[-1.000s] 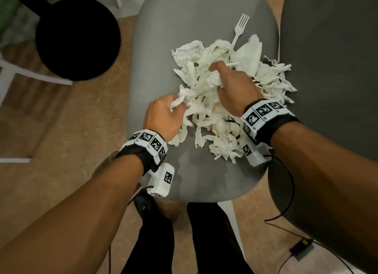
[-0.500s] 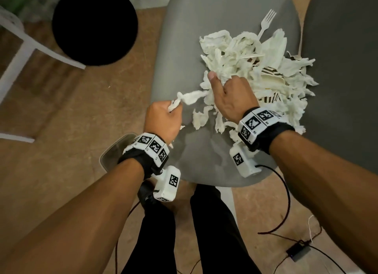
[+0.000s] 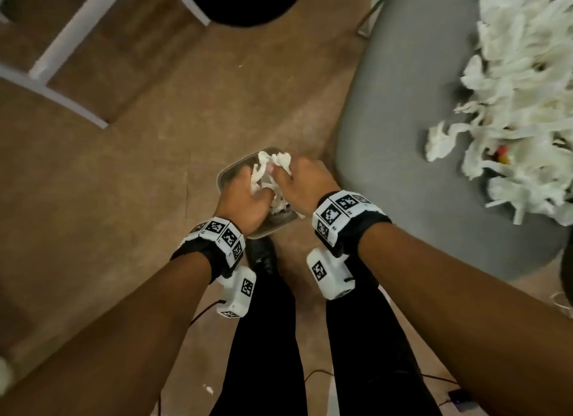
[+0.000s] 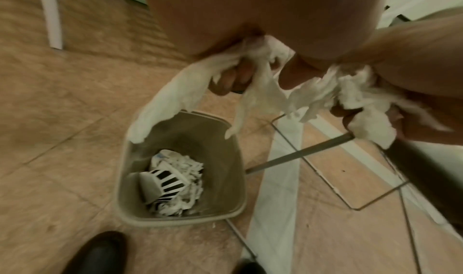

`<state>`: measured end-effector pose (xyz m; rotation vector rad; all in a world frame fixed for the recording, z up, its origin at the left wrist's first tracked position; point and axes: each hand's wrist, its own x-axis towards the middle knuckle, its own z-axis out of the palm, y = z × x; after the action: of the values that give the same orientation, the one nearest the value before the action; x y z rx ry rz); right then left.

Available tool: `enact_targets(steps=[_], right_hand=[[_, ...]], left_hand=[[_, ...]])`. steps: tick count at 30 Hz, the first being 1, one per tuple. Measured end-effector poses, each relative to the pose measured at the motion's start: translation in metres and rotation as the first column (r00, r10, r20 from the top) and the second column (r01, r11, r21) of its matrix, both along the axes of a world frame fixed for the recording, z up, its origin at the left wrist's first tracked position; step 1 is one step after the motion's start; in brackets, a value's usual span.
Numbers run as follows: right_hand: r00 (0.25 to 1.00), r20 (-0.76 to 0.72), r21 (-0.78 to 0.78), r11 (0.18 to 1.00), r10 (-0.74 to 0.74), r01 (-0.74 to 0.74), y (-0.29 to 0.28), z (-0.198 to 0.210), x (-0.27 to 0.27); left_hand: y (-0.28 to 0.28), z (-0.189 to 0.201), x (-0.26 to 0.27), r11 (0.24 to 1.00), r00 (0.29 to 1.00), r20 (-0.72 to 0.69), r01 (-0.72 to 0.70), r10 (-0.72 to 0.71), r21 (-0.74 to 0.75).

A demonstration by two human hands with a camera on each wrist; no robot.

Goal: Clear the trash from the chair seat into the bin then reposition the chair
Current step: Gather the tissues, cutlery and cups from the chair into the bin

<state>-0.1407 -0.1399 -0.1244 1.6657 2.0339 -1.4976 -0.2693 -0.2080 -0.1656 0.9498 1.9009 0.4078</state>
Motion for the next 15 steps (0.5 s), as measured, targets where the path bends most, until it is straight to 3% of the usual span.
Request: enact_targets(steps=[2,5,10,15], right_hand=[[0.997,-0.006,-0.132,0.988,-0.08,0.078,-0.011,-0.028,-0.021],[0.97,0.127,-0.317,0.918,-0.208,0.239,-0.026,-0.067,-0.039],[0.974,0.124,-0.314,0.924,-0.188,0.219,-0.037,-0.088,-0.032],[0.976,0.045,-0.279,0.935,-0.215,0.219,-0.022,-0.077,-0.016]], left_hand=[[-0.015,-0.024,-0.016,0.992,0.992,0.072,-0.094,0.099,-0.079],[-0.033,-0.051,-0.031,0.983,0.972,0.15,-0.178,0.183,-0.047],[-0.036,-0.064,-0.028,0.982,0.982,0.128,-0.116,0.135,-0.147],[-0.022,-0.055,-0.023,0.973,1.0,-0.021,0.009,-0.014,-0.229]])
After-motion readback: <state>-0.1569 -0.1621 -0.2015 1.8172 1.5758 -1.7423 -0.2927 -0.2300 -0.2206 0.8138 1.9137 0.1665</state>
